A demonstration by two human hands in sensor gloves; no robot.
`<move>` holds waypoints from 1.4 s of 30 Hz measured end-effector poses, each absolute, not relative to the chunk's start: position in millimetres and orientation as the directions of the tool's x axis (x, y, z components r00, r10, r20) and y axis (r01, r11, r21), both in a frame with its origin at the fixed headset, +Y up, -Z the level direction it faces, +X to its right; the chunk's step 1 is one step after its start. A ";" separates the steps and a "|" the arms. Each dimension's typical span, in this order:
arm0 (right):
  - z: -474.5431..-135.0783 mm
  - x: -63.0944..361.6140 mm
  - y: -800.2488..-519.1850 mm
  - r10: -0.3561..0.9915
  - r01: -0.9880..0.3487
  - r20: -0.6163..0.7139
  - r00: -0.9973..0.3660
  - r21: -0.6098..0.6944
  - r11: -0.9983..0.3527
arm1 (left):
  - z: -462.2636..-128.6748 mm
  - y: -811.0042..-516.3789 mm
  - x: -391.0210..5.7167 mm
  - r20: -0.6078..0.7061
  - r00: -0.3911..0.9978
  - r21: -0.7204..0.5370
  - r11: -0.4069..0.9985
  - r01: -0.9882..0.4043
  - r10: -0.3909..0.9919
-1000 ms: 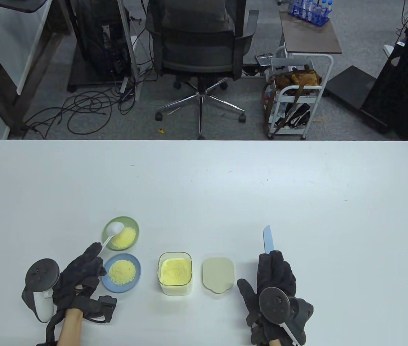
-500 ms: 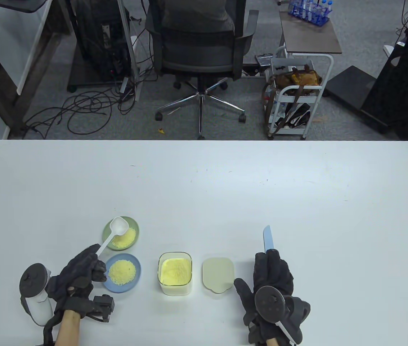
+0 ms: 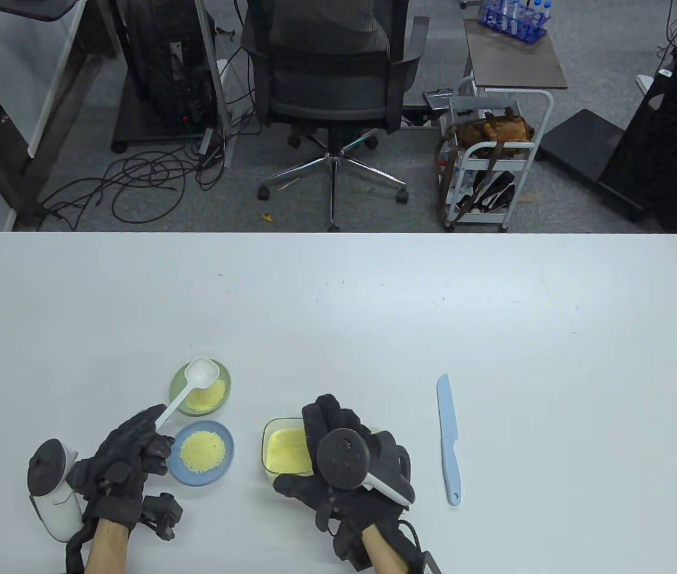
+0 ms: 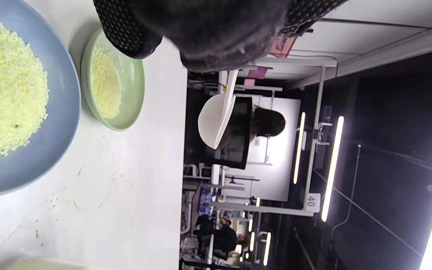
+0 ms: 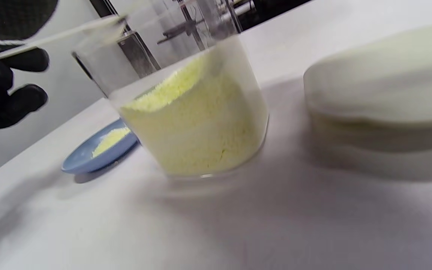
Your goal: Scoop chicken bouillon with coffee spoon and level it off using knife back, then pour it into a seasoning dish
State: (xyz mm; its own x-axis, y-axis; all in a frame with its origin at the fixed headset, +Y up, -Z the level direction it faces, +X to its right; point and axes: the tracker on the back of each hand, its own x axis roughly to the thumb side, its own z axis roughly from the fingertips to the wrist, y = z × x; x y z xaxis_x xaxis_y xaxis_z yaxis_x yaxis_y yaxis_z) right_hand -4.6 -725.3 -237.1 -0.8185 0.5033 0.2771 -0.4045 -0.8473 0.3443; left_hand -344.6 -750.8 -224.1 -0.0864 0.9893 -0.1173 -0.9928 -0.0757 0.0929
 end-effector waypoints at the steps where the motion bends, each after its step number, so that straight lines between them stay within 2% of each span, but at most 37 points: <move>1: -240.4 -6.2 -731.4 0.505 -0.410 0.258 -0.824 0.344 -0.845 | -224.3 -749.7 -342.4 -0.111 -0.086 0.071 -0.079 -0.994 0.990; 7: -243.3 1.5 -746.6 0.643 -0.550 0.199 -0.739 0.373 -0.747 | -226.7 -736.5 -312.5 -0.080 -0.023 -0.208 -0.040 -0.977 0.997; 9: -244.0 2.4 -748.3 0.650 -0.553 0.201 -0.733 0.379 -0.742 | -225.4 -731.5 -297.6 -0.054 0.088 -0.314 0.067 -0.947 0.995; 11: -243.3 2.1 -748.5 0.659 -0.562 0.199 -0.726 0.380 -0.734 | -223.3 -727.9 -287.6 -0.025 0.192 -0.361 0.171 -0.917 0.981; 18: -242.4 3.0 -752.7 0.688 -0.591 0.192 -0.699 0.386 -0.708 | -213.7 -713.7 -268.7 0.092 0.399 -0.336 0.406 -0.850 0.912; 22: -241.7 2.9 -753.5 0.697 -0.600 0.192 -0.691 0.387 -0.700 | -210.6 -705.9 -257.0 0.164 0.630 -0.223 0.651 -0.726 0.759; 24: -241.6 2.7 -753.4 0.697 -0.599 0.193 -0.691 0.388 -0.701 | -210.2 -705.0 -246.7 0.186 0.703 -0.189 0.727 -0.660 0.687; 31: -241.8 3.0 -754.2 0.707 -0.607 0.189 -0.681 0.394 -0.690 | -214.0 -688.5 -226.5 0.222 0.794 -0.139 0.824 -0.549 0.566; 42: -242.5 4.4 -754.8 0.713 -0.613 0.182 -0.677 0.398 -0.683 | -233.8 -676.4 -209.4 0.134 0.852 -0.302 0.840 -0.451 0.505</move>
State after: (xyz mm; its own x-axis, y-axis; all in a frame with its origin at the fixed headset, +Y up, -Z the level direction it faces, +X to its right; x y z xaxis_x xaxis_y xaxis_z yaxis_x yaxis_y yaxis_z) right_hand 4.4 -754.8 -242.5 -0.6768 0.7132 0.1824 -0.6126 -0.6831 0.3977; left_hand -209.4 -676.4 -233.8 0.8524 0.5054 0.1338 -0.4507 0.8401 -0.3017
